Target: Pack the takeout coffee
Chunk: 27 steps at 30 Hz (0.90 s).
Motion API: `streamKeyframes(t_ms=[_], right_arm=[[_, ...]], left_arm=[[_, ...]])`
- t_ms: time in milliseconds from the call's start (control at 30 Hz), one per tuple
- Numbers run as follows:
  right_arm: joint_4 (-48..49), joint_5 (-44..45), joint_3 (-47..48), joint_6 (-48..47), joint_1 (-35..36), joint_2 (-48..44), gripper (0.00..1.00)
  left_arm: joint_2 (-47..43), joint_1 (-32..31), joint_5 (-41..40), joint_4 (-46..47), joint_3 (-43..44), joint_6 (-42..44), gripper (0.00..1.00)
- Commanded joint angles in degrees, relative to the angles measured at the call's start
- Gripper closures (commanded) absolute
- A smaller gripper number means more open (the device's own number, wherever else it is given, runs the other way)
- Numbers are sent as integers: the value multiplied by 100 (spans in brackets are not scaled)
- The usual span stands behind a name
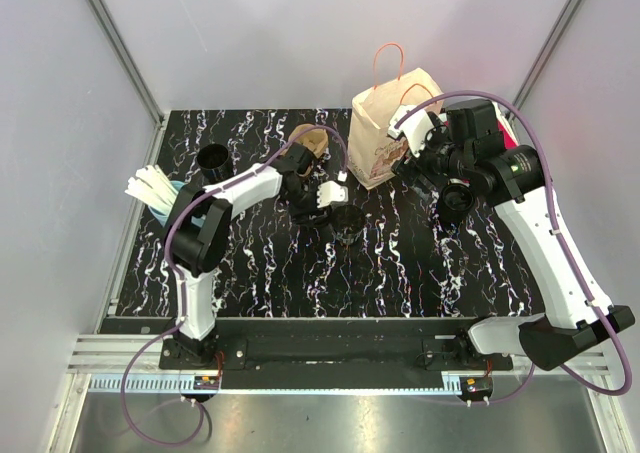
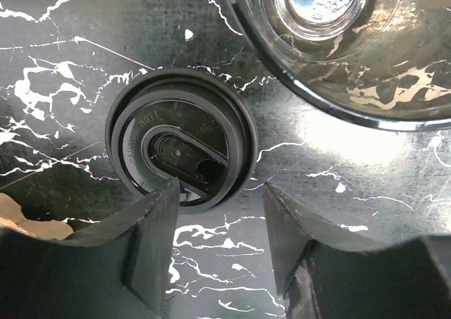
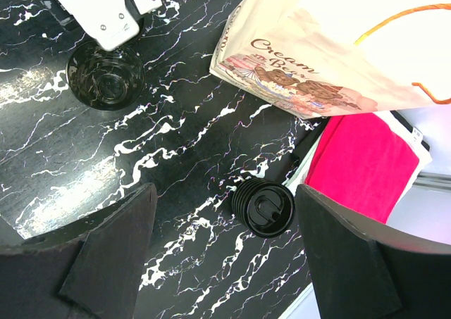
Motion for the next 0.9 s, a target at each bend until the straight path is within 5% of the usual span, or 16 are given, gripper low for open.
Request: streamKeyframes(t_ms=[0,433,600,867], right_arm=[[115,52,-11,60,-32,-153,15],[71,34,85,60,-41,-144,16],[27,-1,147,60,-32,-117,16],[18,-19,164,42,-32,-108,16]], left_arm=[[116,-78,139,-171,267,121,49],[257,-140,7,-531,390,191,80],[126,-131,-124,-558,390,59,80],[-612,27,649,-540,170,454,44]])
